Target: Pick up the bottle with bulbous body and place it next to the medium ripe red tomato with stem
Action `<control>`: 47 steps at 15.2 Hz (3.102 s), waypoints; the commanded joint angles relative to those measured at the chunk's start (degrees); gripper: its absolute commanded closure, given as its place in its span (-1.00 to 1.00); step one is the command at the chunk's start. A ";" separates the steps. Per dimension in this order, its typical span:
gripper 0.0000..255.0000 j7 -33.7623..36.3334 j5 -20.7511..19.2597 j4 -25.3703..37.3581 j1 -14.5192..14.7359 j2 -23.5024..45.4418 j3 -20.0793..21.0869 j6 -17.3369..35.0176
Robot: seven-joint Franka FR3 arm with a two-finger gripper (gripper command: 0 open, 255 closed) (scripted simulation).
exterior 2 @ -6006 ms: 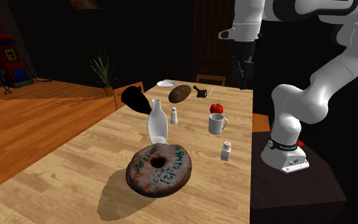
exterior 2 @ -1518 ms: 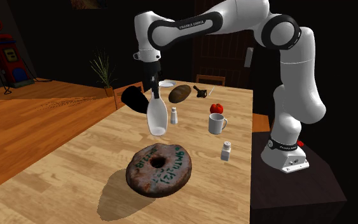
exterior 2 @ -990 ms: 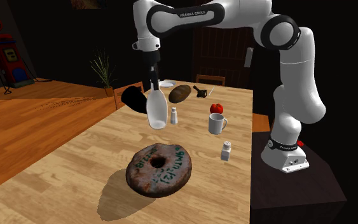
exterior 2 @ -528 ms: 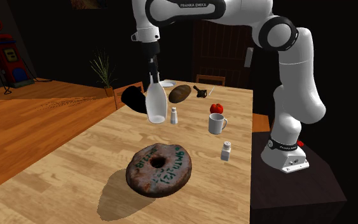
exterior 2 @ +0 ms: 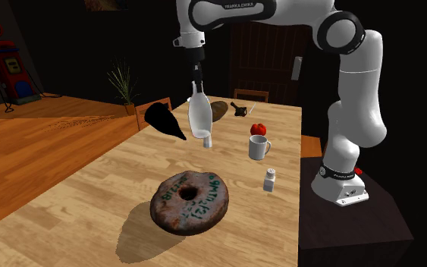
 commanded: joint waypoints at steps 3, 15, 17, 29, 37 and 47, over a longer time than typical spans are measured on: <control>1.00 -4.93 -0.59 -3.58 -2.79 -2.85 -2.05 1.06; 1.00 -20.13 -1.33 -6.89 -11.32 -5.08 -8.80 3.13; 1.00 -22.84 -1.16 -6.40 -12.88 -4.60 -9.97 3.27; 1.00 -32.28 0.21 -6.79 -18.64 -1.44 -13.80 7.19; 1.00 -31.86 0.14 -13.05 -18.46 -1.52 -13.68 13.35; 1.00 -31.69 0.59 -19.37 -18.49 -0.37 -13.52 20.72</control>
